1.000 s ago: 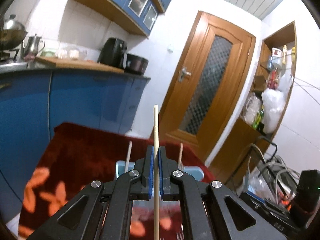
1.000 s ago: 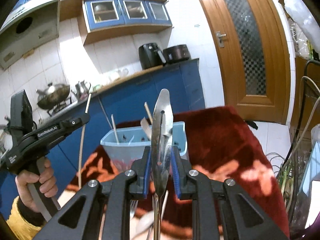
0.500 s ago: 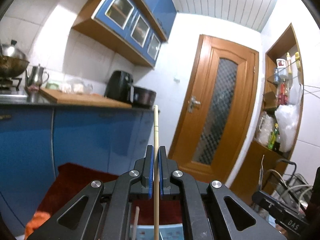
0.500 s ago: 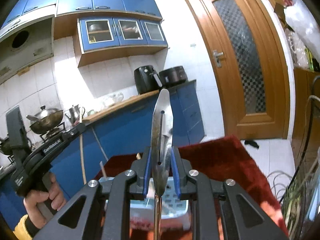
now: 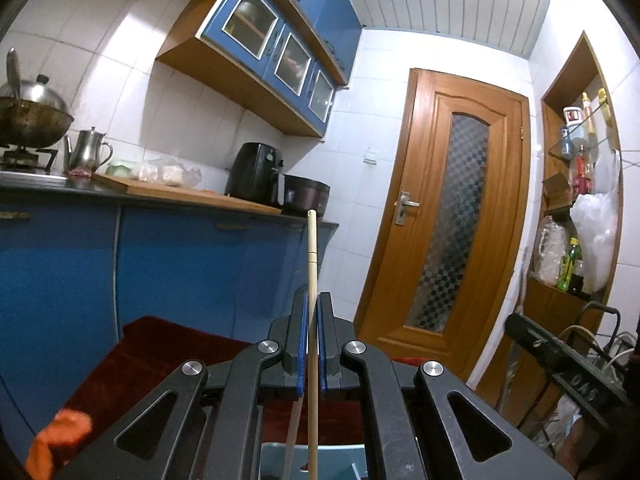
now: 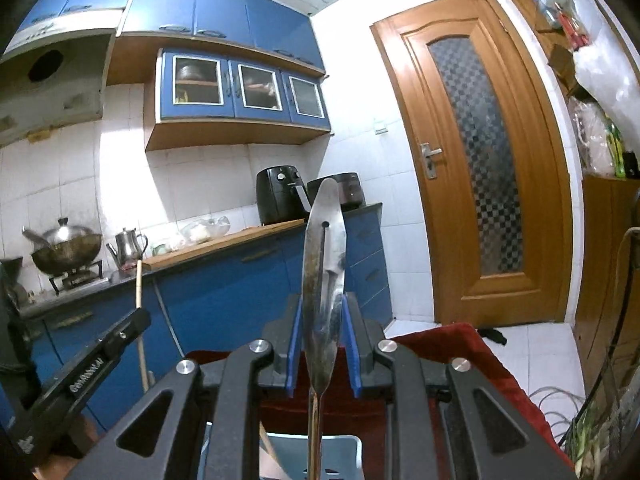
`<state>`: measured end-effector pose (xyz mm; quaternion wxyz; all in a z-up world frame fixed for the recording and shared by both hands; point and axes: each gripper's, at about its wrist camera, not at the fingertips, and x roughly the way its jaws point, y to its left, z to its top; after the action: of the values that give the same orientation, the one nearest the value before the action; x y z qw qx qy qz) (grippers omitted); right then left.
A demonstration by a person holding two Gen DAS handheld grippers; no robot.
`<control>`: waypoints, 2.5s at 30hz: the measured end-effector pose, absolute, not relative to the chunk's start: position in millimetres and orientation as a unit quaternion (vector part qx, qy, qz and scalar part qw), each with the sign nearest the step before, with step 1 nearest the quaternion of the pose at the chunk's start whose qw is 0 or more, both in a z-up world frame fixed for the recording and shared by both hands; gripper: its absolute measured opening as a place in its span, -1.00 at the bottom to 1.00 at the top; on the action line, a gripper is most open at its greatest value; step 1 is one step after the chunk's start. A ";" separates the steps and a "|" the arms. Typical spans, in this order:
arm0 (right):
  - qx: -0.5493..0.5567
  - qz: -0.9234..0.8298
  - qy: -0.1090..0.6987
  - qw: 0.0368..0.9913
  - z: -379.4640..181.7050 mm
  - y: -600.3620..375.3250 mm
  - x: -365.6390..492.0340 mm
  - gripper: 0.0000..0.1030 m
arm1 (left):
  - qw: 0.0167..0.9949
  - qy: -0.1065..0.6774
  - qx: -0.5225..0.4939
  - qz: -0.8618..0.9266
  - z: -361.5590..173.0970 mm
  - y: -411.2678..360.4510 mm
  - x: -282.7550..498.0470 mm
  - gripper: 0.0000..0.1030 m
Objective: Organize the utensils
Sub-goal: 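Lift the chopstick with the left tool while the right tool carries the silver utensil over the box, then open the left tool over the box while the right tool releases the silver utensil into it, then lower the left tool onto a metal fork and grasp it while the right tool approaches the knife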
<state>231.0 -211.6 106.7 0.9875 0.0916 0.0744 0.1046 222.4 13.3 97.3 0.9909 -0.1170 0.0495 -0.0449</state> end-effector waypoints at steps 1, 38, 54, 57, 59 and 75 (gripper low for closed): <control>0.084 0.105 0.077 0.988 104.3 -209.1 233.2 -0.58 | 0.991 0.051 -0.115 -0.045 95.8 12.9 222.4 -0.92; 0.121 0.188 0.176 0.959 98.2 -208.7 182.6 -0.37 | 0.967 0.170 -0.153 -0.108 95.9 25.7 166.8 -0.72; 0.104 0.166 0.211 0.958 120.0 -213.8 108.8 -0.37 | 0.957 0.259 -0.100 -0.087 96.6 30.5 108.6 -0.72; 0.099 0.157 0.226 0.956 117.1 -216.1 97.8 -0.37 | 0.952 0.278 -0.090 -0.089 92.0 28.9 100.5 -0.72; 0.100 0.152 0.235 0.955 113.5 -217.0 92.2 -0.37 | 0.948 0.293 -0.084 -0.090 88.2 26.8 96.0 -0.72; 0.123 0.147 0.338 0.921 55.4 -225.1 65.4 -0.36 | 0.908 0.398 -0.054 -0.122 36.9 0.5 83.9 -0.72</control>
<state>65.4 -225.1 55.4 0.9214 0.1226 0.3380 0.1474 83.9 0.5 36.9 0.9076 -0.0540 0.3980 -0.1223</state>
